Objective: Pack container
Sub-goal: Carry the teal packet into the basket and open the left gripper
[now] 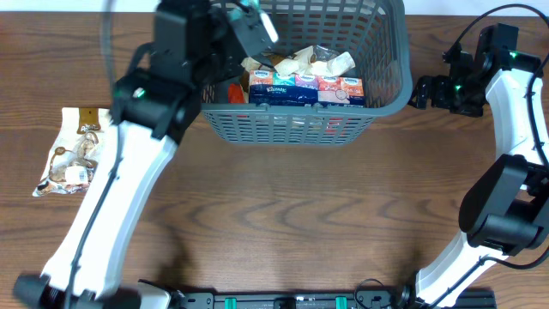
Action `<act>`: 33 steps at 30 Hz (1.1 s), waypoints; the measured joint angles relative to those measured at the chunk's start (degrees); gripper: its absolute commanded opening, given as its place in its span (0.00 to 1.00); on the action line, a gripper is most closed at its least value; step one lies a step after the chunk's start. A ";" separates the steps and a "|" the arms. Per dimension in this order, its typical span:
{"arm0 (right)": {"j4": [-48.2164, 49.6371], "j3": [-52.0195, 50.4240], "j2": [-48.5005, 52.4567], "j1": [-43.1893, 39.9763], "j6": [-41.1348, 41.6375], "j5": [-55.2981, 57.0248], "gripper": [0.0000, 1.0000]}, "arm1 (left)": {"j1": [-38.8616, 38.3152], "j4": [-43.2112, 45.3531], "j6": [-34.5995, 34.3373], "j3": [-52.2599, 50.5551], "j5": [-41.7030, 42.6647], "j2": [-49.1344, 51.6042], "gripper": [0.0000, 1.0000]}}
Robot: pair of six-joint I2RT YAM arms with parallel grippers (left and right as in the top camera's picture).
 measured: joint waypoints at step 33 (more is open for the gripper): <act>-1.36 0.00 0.00 0.00 0.00 0.00 0.99 | 0.00 -4.96 -6.29 0.00 -4.70 8.61 0.99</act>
